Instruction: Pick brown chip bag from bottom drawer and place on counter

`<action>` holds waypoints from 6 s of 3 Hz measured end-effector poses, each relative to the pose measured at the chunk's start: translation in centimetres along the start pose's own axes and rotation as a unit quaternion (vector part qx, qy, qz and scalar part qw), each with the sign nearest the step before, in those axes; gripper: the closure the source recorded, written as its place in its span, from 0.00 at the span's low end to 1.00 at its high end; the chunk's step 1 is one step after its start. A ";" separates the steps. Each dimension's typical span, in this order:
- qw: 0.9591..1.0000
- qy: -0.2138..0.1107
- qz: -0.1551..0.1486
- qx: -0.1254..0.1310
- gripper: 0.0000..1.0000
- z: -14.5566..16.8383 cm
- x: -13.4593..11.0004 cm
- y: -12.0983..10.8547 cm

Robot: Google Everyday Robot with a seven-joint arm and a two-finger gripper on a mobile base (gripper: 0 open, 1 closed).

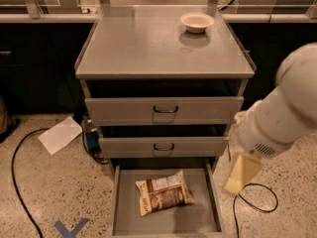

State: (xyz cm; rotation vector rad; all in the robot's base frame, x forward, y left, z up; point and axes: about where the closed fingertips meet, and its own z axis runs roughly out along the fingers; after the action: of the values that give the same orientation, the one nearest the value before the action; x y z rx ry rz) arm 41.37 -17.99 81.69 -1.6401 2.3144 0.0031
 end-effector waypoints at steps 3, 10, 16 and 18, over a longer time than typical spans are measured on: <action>0.995 -0.019 0.069 -0.065 0.00 20.4 3.8 4.4; 0.959 -0.191 0.156 -0.140 0.00 46.0 -1.0 7.2; 0.952 -0.224 0.194 -0.073 0.00 62.8 -4.7 -4.5; 0.964 -0.177 0.191 -0.054 0.00 68.6 -3.3 -5.1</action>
Offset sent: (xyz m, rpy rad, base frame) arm -0.0095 0.0182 -0.3200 0.1738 0.2153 -0.1521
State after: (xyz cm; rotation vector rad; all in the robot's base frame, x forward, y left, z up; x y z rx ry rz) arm 63.76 -4.72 17.90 -1.0971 2.3305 0.4743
